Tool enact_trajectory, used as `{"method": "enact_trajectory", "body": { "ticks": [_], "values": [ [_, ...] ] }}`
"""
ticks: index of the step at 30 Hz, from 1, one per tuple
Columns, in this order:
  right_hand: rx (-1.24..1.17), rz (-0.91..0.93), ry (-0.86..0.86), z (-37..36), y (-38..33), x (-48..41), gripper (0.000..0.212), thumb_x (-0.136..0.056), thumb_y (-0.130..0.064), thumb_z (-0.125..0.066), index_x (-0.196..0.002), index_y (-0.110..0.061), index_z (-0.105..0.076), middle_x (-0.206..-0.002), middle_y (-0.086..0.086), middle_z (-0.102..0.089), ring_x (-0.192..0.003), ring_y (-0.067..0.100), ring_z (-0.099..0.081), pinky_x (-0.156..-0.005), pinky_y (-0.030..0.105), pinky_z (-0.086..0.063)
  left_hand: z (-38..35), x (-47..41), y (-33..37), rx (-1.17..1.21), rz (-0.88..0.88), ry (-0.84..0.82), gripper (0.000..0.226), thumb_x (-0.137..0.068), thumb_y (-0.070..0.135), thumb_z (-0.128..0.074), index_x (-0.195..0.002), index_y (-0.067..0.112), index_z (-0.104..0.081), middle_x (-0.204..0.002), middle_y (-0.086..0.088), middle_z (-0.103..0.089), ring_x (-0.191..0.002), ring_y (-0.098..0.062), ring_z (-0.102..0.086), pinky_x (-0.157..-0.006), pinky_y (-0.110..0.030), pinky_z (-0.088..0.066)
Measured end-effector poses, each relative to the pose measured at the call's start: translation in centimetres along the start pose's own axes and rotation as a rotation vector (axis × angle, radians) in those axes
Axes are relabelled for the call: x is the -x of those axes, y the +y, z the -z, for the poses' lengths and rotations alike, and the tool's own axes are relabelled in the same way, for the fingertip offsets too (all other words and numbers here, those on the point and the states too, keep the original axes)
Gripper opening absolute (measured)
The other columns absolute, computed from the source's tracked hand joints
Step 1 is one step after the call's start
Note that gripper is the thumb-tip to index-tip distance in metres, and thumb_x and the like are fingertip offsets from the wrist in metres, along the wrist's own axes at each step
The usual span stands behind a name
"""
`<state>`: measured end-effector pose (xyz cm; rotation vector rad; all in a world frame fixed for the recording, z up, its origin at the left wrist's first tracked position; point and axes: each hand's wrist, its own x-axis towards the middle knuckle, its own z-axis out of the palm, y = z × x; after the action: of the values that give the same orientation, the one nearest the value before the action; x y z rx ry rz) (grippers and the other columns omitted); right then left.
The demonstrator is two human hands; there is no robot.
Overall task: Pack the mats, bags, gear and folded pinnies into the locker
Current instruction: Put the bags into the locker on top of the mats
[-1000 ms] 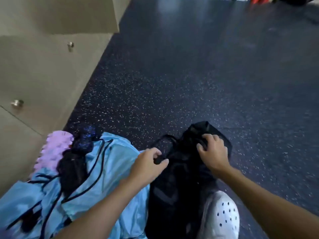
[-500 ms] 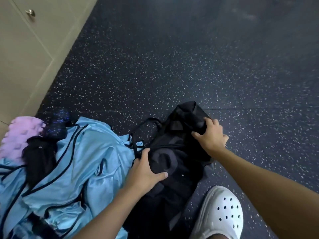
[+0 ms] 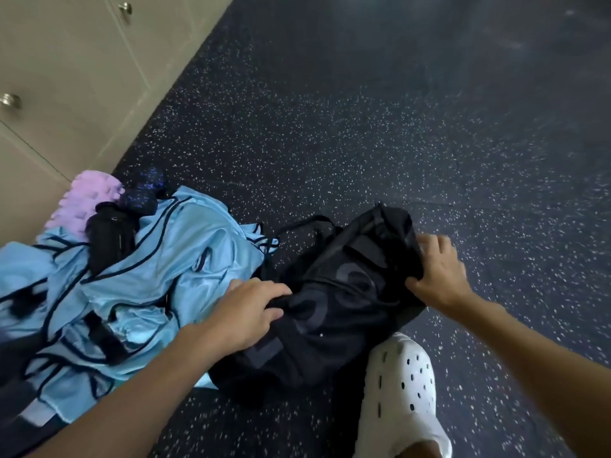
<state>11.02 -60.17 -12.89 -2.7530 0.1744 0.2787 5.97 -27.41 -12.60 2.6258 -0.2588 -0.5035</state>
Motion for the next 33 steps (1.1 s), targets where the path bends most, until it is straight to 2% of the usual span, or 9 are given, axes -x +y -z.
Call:
{"method": "enact_trajectory", "body": {
  "ticks": [2,6,12,18,22,24,28,30,33],
  "values": [
    [0.015,0.256,0.017,1.3,-1.5,-0.1,0.087,-0.068,-0.035,-0.058,-0.149,-0.024,-0.028,-0.152,0.0,-0.03,-0.144,0.021,-0.021,-0.117,0.045,-0.016,-0.3,0.6,0.3,-0.03,-0.031,-0.039,0.035,-0.099,0.023,-0.059,-0.133,0.032,-0.059,-0.118,0.012,-0.062,-0.117,-0.021,-0.054,-0.104,-0.035,-0.039],
    [0.333,0.626,-0.171,1.8,-5.3,-2.6,0.098,-0.078,-0.067,-0.053,-0.156,-0.035,-0.004,-0.164,-0.008,-0.014,-0.152,0.012,0.003,-0.122,0.043,0.005,-0.6,1.1,1.3,-0.016,-0.032,-0.067,0.035,-0.101,0.019,-0.053,-0.134,0.028,-0.057,-0.122,0.014,-0.057,-0.113,-0.017,-0.058,-0.097,-0.035,-0.045],
    [0.286,0.541,-0.566,1.1,-7.3,-4.3,0.112,-0.062,-0.092,-0.041,-0.154,-0.043,0.0,-0.163,0.001,-0.022,-0.152,0.014,-0.007,-0.122,0.046,0.005,-0.7,0.9,0.6,0.127,0.168,-0.018,0.018,-0.103,0.028,-0.049,-0.119,0.033,-0.049,-0.109,0.002,-0.066,-0.101,-0.02,-0.062,-0.09,-0.042,-0.05],
    [0.265,0.741,-0.591,1.3,-8.1,-3.2,0.111,-0.072,-0.07,-0.07,-0.153,-0.044,0.001,-0.163,-0.01,-0.012,-0.15,0.013,-0.01,-0.122,0.049,-0.004,-1.1,-0.3,-0.2,0.202,0.248,0.036,0.038,-0.103,0.026,-0.045,-0.128,0.052,-0.037,-0.113,-0.006,-0.068,-0.107,-0.028,-0.064,-0.091,-0.049,-0.052],
    [0.329,0.952,-0.353,0.3,-7.2,-5.0,0.064,-0.095,-0.046,-0.057,-0.151,-0.026,-0.033,-0.155,-0.001,-0.035,-0.144,0.019,-0.03,-0.119,0.037,-0.022,-1.5,-1.7,-0.7,0.162,0.351,0.062,0.043,-0.103,0.022,-0.041,-0.141,0.043,-0.044,-0.12,0.001,-0.067,-0.109,-0.022,-0.061,-0.093,-0.043,-0.05],
    [0.262,0.904,-0.297,0.3,-7.0,-6.7,0.057,-0.098,-0.047,-0.05,-0.147,-0.021,-0.04,-0.144,0.002,-0.048,-0.135,0.023,-0.043,-0.116,0.036,-0.028,-1.9,-2.4,-0.9,0.143,0.387,0.048,0.045,-0.102,0.019,-0.039,-0.141,0.041,-0.046,-0.125,0.002,-0.065,-0.112,-0.023,-0.059,-0.094,-0.043,-0.05],
    [0.339,0.713,-0.451,-0.3,-7.0,-9.4,0.084,-0.084,-0.077,-0.025,-0.151,-0.026,-0.02,-0.136,0.005,-0.056,-0.127,0.026,-0.05,-0.111,0.045,-0.031,-3.1,-3.2,-0.5,-0.011,0.401,0.008,0.046,-0.103,0.019,-0.035,-0.148,0.028,-0.04,-0.137,-0.003,-0.044,-0.125,-0.025,-0.044,-0.104,-0.042,-0.042],
    [0.259,0.635,-0.524,-0.9,-7.1,-10.0,0.081,-0.088,-0.075,-0.026,-0.152,-0.026,-0.015,-0.122,0.009,-0.064,-0.115,0.03,-0.058,-0.099,0.043,-0.041,-3.8,-3.3,-0.5,-0.068,0.429,-0.021,0.041,-0.106,0.031,-0.029,-0.145,0.025,-0.039,-0.147,-0.007,-0.033,-0.134,-0.027,-0.036,-0.111,-0.041,-0.032],
    [0.222,0.558,-0.526,-2.0,-7.2,-10.5,0.074,-0.093,-0.071,-0.021,-0.152,-0.027,-0.015,-0.123,0.014,-0.063,-0.118,0.035,-0.056,-0.099,0.044,-0.042,-4.4,-3.0,-0.8,-0.087,0.451,-0.067,0.064,-0.096,0.066,-0.015,-0.139,0.026,-0.039,-0.136,-0.004,-0.053,-0.127,-0.026,-0.048,-0.108,-0.04,-0.033]
  ]
}}
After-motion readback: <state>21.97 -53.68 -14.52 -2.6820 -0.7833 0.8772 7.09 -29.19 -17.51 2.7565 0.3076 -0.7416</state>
